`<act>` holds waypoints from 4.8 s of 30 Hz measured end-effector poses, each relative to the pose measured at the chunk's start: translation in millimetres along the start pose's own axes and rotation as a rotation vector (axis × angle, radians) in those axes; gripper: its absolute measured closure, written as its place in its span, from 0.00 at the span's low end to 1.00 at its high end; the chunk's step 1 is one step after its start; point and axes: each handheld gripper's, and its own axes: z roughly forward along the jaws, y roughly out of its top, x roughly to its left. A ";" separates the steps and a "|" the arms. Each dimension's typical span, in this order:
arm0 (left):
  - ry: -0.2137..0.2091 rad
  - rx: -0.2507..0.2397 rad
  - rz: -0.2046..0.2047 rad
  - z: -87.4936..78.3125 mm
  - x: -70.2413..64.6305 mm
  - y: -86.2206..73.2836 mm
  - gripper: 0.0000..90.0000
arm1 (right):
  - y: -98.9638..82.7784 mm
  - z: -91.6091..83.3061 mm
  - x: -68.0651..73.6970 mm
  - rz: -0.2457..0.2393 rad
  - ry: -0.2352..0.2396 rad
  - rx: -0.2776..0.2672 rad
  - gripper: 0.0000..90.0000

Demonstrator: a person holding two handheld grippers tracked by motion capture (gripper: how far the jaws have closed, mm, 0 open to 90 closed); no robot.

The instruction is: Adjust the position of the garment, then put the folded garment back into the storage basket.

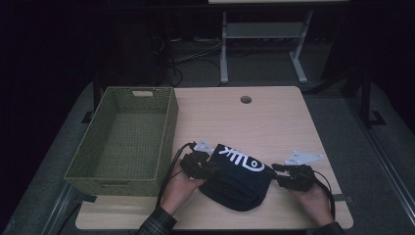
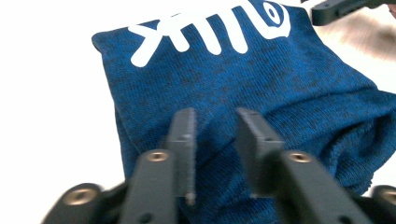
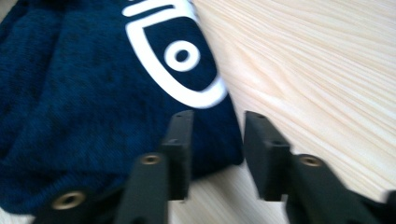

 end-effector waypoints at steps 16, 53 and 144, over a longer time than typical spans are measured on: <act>0.057 -0.013 -0.053 12.3 19.1 9.5 0.22 | -43.7 -12.7 -20.4 0.090 -0.095 0.083 0.01; -0.019 0.090 -0.061 43.8 27.0 0.1 0.48 | -47.6 -7.8 -24.6 0.087 -0.115 0.079 0.00; -0.092 0.073 -0.010 -127.4 27.2 78.2 0.76 | -47.1 -7.6 -24.5 0.091 -0.120 0.081 0.01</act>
